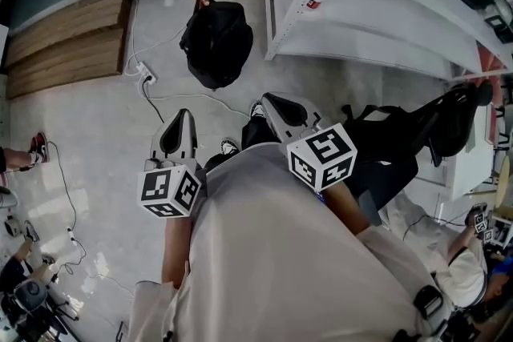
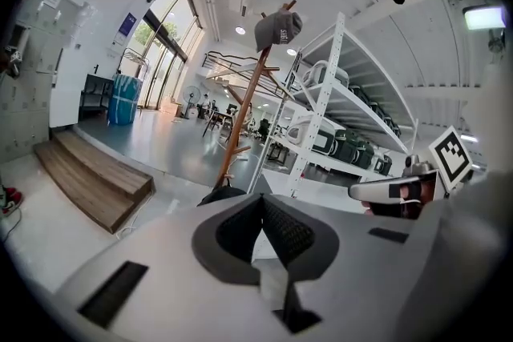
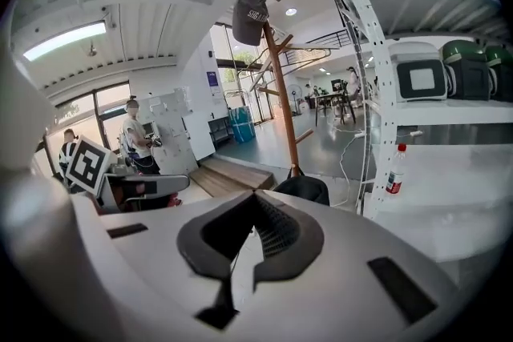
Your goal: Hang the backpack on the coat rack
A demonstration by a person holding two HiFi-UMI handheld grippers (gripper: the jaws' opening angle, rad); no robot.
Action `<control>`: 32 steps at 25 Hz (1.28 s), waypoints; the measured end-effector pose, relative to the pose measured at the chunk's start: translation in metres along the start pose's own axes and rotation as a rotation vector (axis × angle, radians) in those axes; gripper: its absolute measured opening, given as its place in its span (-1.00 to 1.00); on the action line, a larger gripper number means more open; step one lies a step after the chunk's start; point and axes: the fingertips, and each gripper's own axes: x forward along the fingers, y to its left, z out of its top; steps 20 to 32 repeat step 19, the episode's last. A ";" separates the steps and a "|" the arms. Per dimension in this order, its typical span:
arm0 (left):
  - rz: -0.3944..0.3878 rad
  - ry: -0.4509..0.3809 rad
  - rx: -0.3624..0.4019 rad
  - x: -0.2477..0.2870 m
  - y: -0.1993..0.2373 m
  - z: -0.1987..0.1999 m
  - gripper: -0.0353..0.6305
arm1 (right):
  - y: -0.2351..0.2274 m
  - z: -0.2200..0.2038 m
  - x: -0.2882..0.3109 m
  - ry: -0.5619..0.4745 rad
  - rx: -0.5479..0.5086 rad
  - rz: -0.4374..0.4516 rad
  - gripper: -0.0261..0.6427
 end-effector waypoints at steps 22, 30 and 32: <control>0.087 0.067 -0.028 0.005 0.020 -0.029 -0.88 | -0.001 -0.014 0.023 0.085 -0.134 -0.076 -0.89; 0.087 0.067 -0.028 0.005 0.020 -0.029 -0.88 | -0.001 -0.014 0.023 0.085 -0.134 -0.076 -0.89; 0.087 0.067 -0.028 0.005 0.020 -0.029 -0.88 | -0.001 -0.014 0.023 0.085 -0.134 -0.076 -0.89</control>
